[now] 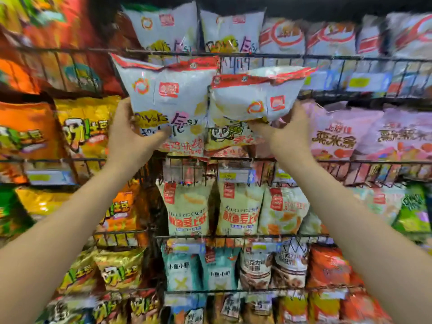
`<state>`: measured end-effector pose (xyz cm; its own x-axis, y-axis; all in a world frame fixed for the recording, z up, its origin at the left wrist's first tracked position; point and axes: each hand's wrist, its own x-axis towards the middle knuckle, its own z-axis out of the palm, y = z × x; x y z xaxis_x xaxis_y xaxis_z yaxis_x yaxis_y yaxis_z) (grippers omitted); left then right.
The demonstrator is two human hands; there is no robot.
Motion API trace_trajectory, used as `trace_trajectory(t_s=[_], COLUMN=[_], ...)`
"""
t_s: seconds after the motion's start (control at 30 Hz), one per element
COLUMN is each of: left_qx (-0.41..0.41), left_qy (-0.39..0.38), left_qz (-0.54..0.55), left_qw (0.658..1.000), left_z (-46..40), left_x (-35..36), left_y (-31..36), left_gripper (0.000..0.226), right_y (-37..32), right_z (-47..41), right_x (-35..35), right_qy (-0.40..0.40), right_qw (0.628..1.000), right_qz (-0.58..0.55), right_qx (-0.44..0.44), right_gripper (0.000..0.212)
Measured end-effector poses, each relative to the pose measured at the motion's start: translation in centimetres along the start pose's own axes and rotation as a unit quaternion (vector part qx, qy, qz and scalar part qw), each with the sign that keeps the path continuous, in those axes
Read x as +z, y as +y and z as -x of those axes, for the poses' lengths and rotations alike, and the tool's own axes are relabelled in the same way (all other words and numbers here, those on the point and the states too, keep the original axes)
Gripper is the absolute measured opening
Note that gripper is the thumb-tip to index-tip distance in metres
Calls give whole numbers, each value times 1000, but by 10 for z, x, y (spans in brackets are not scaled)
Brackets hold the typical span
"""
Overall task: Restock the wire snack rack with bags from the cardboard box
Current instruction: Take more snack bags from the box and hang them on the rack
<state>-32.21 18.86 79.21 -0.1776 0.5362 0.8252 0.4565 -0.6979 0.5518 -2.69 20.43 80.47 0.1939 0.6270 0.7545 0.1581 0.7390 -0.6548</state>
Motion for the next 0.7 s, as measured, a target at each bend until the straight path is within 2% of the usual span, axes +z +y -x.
trace_trajectory(t_s=[0.13,0.33,0.4,0.53,0.63,0.7], left_qx=[-12,-49,-34,-27,-56,-52], left_qy=[-11,-43,-71,-146,-161,-179], left_qz=[34,18,-9,-141,-217,-231], left_qw=[999,998,997,979,961,955], left_z=[-5,-15,-20,-23,-31,-40], left_x=[0,3,1,9,15,16], left_y=[-35,-64,-70,-72,-70,-67], left_gripper=[60,72,78,82,74,72], right_y=[21,49,54,65,66,64], right_z=[7,2,-4,-3,-1,-7], right_x=[8,9,8,11,11,12], right_qy=[7,17,-1,-120,-137,-147], right_qw=[1000,1000,1000,984,974,963], right_qz=[-9,0,28,128,175,217], right_qx=[12,21,12,27,52,65], right_gripper=[55,54,54,55,55,52])
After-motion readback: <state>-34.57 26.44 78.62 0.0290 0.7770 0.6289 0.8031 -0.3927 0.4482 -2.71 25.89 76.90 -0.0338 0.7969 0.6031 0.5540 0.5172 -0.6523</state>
